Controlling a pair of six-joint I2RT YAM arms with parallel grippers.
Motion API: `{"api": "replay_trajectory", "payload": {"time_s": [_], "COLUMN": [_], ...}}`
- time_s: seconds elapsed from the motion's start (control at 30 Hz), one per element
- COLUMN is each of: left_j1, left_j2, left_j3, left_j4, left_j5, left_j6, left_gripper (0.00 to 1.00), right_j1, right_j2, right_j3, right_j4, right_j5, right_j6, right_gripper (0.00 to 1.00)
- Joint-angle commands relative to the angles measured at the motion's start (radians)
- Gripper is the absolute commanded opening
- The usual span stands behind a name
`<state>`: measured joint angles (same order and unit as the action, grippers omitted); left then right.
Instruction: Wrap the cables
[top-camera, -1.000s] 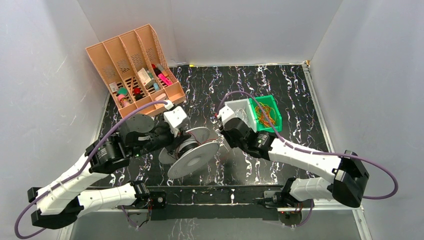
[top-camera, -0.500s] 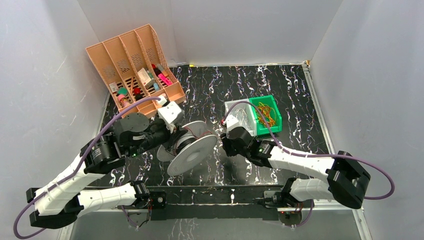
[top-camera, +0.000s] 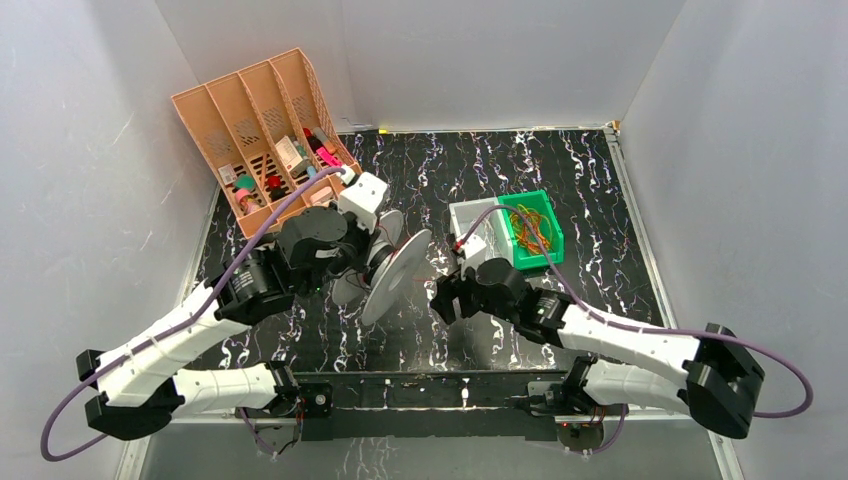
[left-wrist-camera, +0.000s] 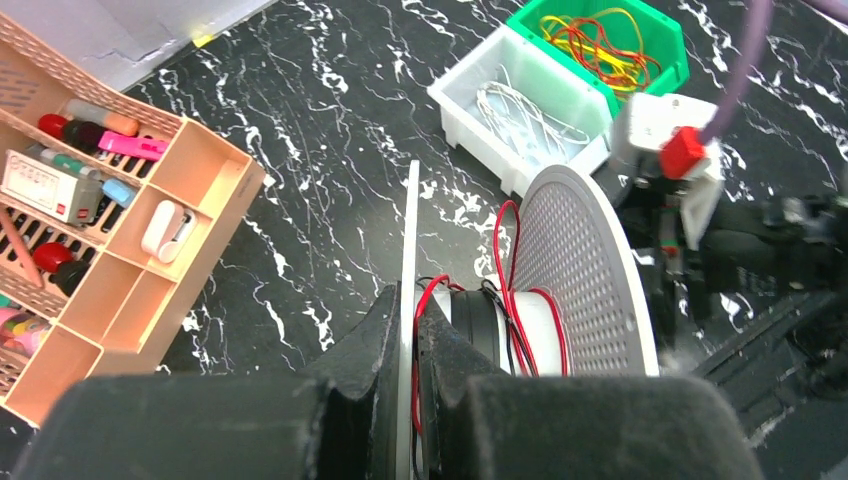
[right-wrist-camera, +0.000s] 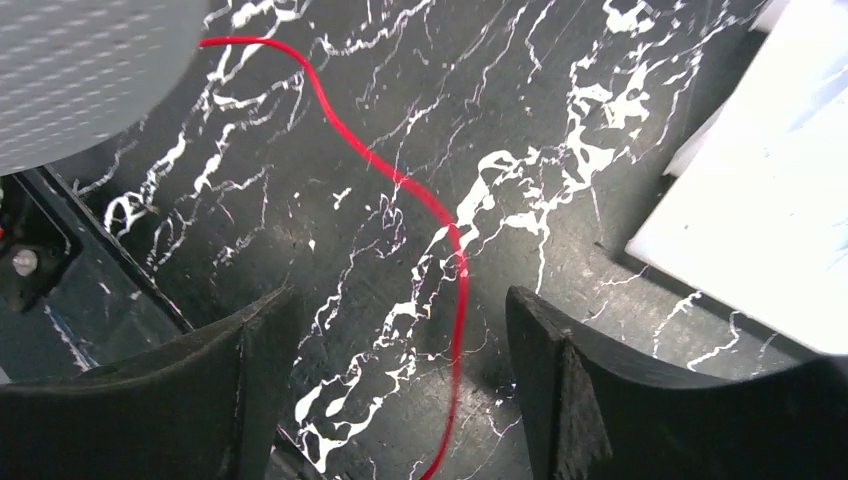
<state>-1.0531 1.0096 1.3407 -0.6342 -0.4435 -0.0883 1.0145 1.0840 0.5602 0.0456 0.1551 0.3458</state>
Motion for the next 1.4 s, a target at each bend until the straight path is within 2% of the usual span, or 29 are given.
{"api": "replay_trajectory", "payload": {"time_s": [0.0,0.17,0.37,0.5,0.63,0.7,0.9,1.13,1.2,1.33,1.37], "left_j1": [0.004,0.004,0.003,0.003,0.004,0.004,0.004,0.004,0.004,0.004,0.004], "left_j2": [0.016,0.035,0.052,0.064,0.066,0.064,0.067,0.072,0.075,0.089,0.094], "left_j3": [0.089,0.112,0.129,0.148,0.156,0.156,0.164,0.17,0.172,0.175,0.176], "left_j4": [0.088,0.096,0.104,0.093,0.087,0.087,0.082,0.079,0.079,0.071,0.07], "left_j5": [-0.116,-0.138,-0.165,-0.186,-0.201,-0.204,-0.199,-0.204,-0.211,-0.254,-0.266], "left_j6": [-0.025,-0.027,-0.041,-0.055,-0.067,-0.069,-0.071,-0.071,-0.071,-0.08,-0.086], "left_gripper": [0.0,0.0,0.0,0.0,0.0,0.0,0.0,0.0,0.0,0.0,0.0], "right_j1": [-0.004,-0.002,-0.002,-0.004,-0.004,-0.02,-0.099,-0.165,-0.171,-0.175,-0.175], "right_j2": [-0.103,-0.201,-0.213,-0.17,-0.113,-0.077,0.041,0.106,0.11,0.111,0.11], "right_j3": [0.034,0.086,0.192,0.252,0.264,0.272,0.306,0.307,0.3,0.282,0.273], "right_j4": [-0.028,-0.121,-0.196,-0.233,-0.217,-0.212,-0.212,-0.188,-0.181,-0.174,-0.169], "right_j5": [0.058,0.208,0.329,0.377,0.36,0.325,0.166,0.009,-0.01,-0.051,-0.066], "right_j6": [-0.006,-0.061,-0.149,-0.203,-0.266,-0.286,-0.285,-0.264,-0.259,-0.242,-0.232], "right_gripper": [0.84,0.94,0.95,0.89,0.82,0.76,0.67,0.44,0.33,0.0,0.0]}}
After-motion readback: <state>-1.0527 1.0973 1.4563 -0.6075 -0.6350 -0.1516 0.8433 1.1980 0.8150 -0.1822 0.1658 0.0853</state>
